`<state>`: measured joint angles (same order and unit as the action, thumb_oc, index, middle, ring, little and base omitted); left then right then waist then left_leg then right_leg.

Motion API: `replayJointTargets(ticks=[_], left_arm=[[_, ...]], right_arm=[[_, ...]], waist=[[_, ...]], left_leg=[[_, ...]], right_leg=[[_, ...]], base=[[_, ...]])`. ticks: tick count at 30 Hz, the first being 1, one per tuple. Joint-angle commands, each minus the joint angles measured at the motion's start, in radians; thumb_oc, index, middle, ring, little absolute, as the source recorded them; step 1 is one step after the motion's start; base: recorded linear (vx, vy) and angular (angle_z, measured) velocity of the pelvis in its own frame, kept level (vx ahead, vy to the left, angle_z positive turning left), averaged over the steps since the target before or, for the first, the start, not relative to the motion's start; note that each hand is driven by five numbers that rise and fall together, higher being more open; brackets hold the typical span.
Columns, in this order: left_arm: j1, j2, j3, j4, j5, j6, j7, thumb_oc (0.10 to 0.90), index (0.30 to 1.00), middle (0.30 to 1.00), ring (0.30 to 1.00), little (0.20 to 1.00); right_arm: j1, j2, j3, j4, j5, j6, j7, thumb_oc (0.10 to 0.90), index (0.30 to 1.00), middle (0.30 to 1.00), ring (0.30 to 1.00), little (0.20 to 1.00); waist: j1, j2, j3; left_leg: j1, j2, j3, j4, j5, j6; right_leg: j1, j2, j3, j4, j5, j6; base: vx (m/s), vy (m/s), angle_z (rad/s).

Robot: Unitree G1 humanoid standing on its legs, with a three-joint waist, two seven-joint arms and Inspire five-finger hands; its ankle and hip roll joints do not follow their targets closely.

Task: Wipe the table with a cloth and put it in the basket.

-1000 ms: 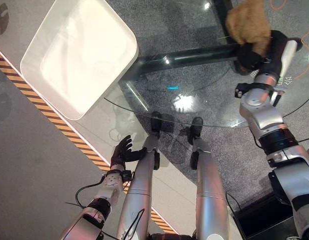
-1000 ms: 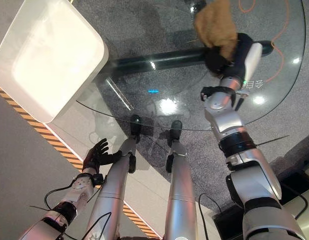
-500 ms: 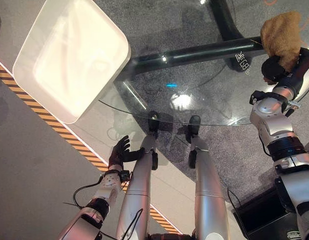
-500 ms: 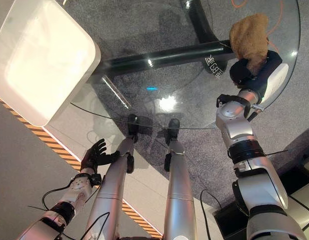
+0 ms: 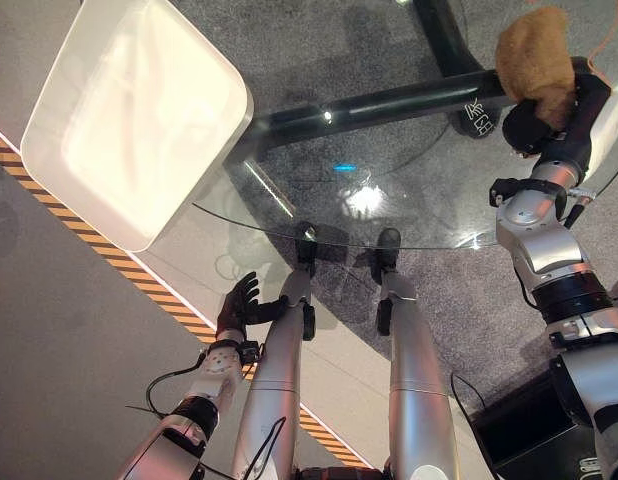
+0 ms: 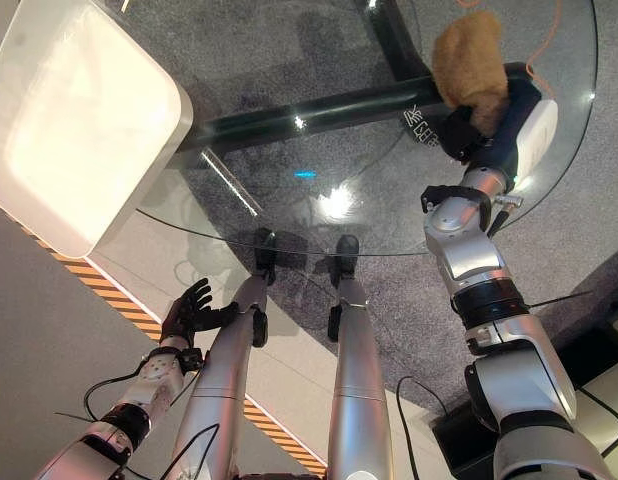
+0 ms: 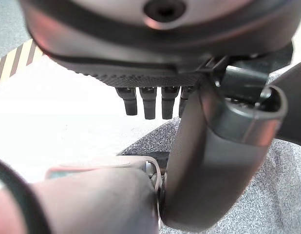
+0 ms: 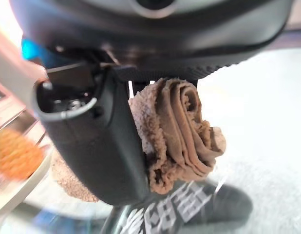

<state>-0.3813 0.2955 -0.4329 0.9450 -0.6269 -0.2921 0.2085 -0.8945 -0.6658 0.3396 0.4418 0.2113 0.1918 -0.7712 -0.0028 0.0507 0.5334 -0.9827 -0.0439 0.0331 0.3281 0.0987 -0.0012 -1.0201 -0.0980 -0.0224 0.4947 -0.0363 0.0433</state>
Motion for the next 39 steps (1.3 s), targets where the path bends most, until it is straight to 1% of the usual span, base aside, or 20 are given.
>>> replayJointTargets(ticks=[1,2,4,6,7,12,14,15,18,21,26,31,36,39], left_arm=[[0.169,-0.043,-0.011,0.049,0.042,0.03,0.005,0.8,0.9,0.9,0.9,0.9],[0.168,-0.043,-0.01,0.045,0.045,0.031,0.002,0.8,0.9,0.9,0.9,0.9],[0.164,-0.044,-0.012,0.044,0.047,0.034,0.003,0.8,0.9,0.9,0.9,0.9],[0.163,-0.047,-0.012,0.047,0.053,0.031,0.001,0.8,0.9,0.9,0.9,0.9],[0.162,-0.044,-0.012,0.05,0.054,0.029,-0.003,0.8,0.9,0.9,0.9,0.9],[0.162,-0.039,-0.008,0.061,0.057,0.021,-0.014,0.8,0.9,0.9,0.9,0.9],[0.162,-0.039,-0.008,0.063,0.058,0.02,-0.014,0.8,0.9,0.9,0.9,0.9],[0.158,-0.037,-0.008,0.071,0.056,0.015,-0.018,0.8,0.9,0.9,0.9,0.9],[0.152,-0.036,-0.01,0.072,0.053,0.015,-0.019,0.8,0.9,0.9,0.9,0.9],[0.156,-0.032,-0.014,0.063,0.049,0.023,-0.018,0.8,0.9,0.9,0.9,0.9],[0.17,-0.029,-0.016,0.035,0.056,0.034,-0.009,0.8,0.9,0.9,0.9,0.9],[0.172,-0.023,-0.01,-0.005,0.057,0.041,0.021,0.8,0.9,0.9,0.9,0.9],[0.172,-0.009,-0.015,-0.033,0.054,0.063,0.033,0.8,0.9,0.9,0.9,0.9],[0.181,-0.004,-0.019,-0.049,0.055,0.069,0.031,0.8,0.9,0.9,0.9,0.9]], right_arm=[[-0.041,0.01,0.104,-0.177,-0.116,-0.009,0.14,0.1,0.3,0.3,0.3,0.2],[-0.044,0.024,0.132,-0.182,-0.129,0.007,0.178,0.1,0.3,0.3,0.3,0.2],[-0.043,0.039,0.155,-0.172,-0.127,0.013,0.206,0.1,0.3,0.3,0.3,0.2],[-0.043,0.059,0.189,-0.16,-0.141,0.007,0.271,0.1,0.3,0.3,0.3,0.2],[-0.038,0.071,0.219,-0.159,-0.153,0.02,0.302,0.1,0.3,0.3,0.3,0.2],[-0.015,0.102,0.283,-0.151,-0.178,0.027,0.395,0.1,0.3,0.3,0.3,0.2],[-0.012,0.104,0.288,-0.15,-0.183,0.032,0.408,0.1,0.3,0.3,0.3,0.2],[-0.004,0.112,0.308,-0.138,-0.189,0.029,0.427,0.1,0.3,0.3,0.3,0.2],[-0.002,0.113,0.321,-0.124,-0.182,0.032,0.432,0.1,0.3,0.3,0.3,0.2],[-0.004,0.103,0.325,-0.093,-0.168,0.02,0.44,0.1,0.3,0.3,0.3,0.2],[0.01,0.089,0.322,-0.104,-0.172,0.004,0.487,0.1,0.3,0.3,0.3,0.2],[0.026,0.082,0.343,-0.146,-0.192,-0.042,0.629,0.1,0.3,0.3,0.3,0.2],[0.038,0.069,0.371,-0.179,-0.145,-0.062,0.721,0.1,0.3,0.3,0.3,0.2],[0.048,0.058,0.38,-0.185,-0.125,-0.101,0.764,0.1,0.3,0.3,0.3,0.2]], waist=[[0.023,0.046,-0.013],[0.026,0.047,-0.013],[0.029,0.047,-0.013],[0.033,0.048,-0.013],[0.036,0.048,-0.013],[0.039,0.047,-0.013],[0.039,0.046,-0.013],[0.04,0.045,-0.013],[0.04,0.045,-0.013],[0.043,0.049,-0.013],[0.044,0.05,-0.013],[0.046,0.048,-0.013],[0.049,0.049,-0.013],[0.051,0.051,-0.013]], left_leg=[[0.007,-0.049,0.001,0.086,-0.097,0.035],[0.007,-0.05,0.002,0.084,-0.095,0.035],[0.006,-0.05,0.002,0.083,-0.093,0.035],[0.003,-0.05,0.002,0.082,-0.091,0.036],[0.002,-0.05,0.003,0.081,-0.089,0.036],[0.001,-0.05,0.007,0.084,-0.086,0.034],[0.001,-0.05,0.007,0.084,-0.086,0.034],[0.001,-0.048,0.009,0.086,-0.085,0.033],[0.0,-0.048,0.009,0.089,-0.085,0.032],[0.002,-0.049,0.007,0.089,-0.083,0.032],[0.004,-0.052,0.002,0.086,-0.081,0.032],[0.006,-0.052,0.0,0.087,-0.081,0.032],[0.008,-0.055,-0.003,0.091,-0.079,0.032],[0.006,-0.056,-0.005,0.093,-0.078,0.033]], right_leg=[[0.016,0.042,-0.032,-0.123,0.103,-0.009],[0.017,0.041,-0.034,-0.124,0.103,-0.009],[0.016,0.04,-0.037,-0.124,0.103,-0.01],[0.015,0.038,-0.041,-0.125,0.102,-0.011],[0.015,0.036,-0.044,-0.125,0.102,-0.011],[0.014,0.033,-0.049,-0.123,0.103,-0.012],[0.014,0.033,-0.05,-0.123,0.102,-0.012],[0.014,0.032,-0.051,-0.12,0.102,-0.012],[0.014,0.03,-0.052,-0.117,0.101,-0.011],[0.015,0.03,-0.052,-0.119,0.104,-0.01],[0.016,0.03,-0.053,-0.12,0.107,-0.009],[0.017,0.028,-0.056,-0.116,0.104,-0.008],[0.021,0.025,-0.062,-0.115,0.103,-0.008],[0.018,0.024,-0.065,-0.111,0.103,-0.008]], base=[[0.0,0.0,0.0],[0.0,0.0,0.0],[0.0,0.0,0.0],[0.0,-0.001,0.02],[0.0,-0.002,0.05],[0.0,-0.001,0.03],[0.0,-0.001,-0.02],[0.0,-0.001,-0.03],[0.0,-0.001,-0.01],[0.0,0.0,0.0],[0.0,0.0,0.0],[0.0,-0.003,0.01],[0.0,-0.015,0.06],[0.0,-0.007,0.05]])
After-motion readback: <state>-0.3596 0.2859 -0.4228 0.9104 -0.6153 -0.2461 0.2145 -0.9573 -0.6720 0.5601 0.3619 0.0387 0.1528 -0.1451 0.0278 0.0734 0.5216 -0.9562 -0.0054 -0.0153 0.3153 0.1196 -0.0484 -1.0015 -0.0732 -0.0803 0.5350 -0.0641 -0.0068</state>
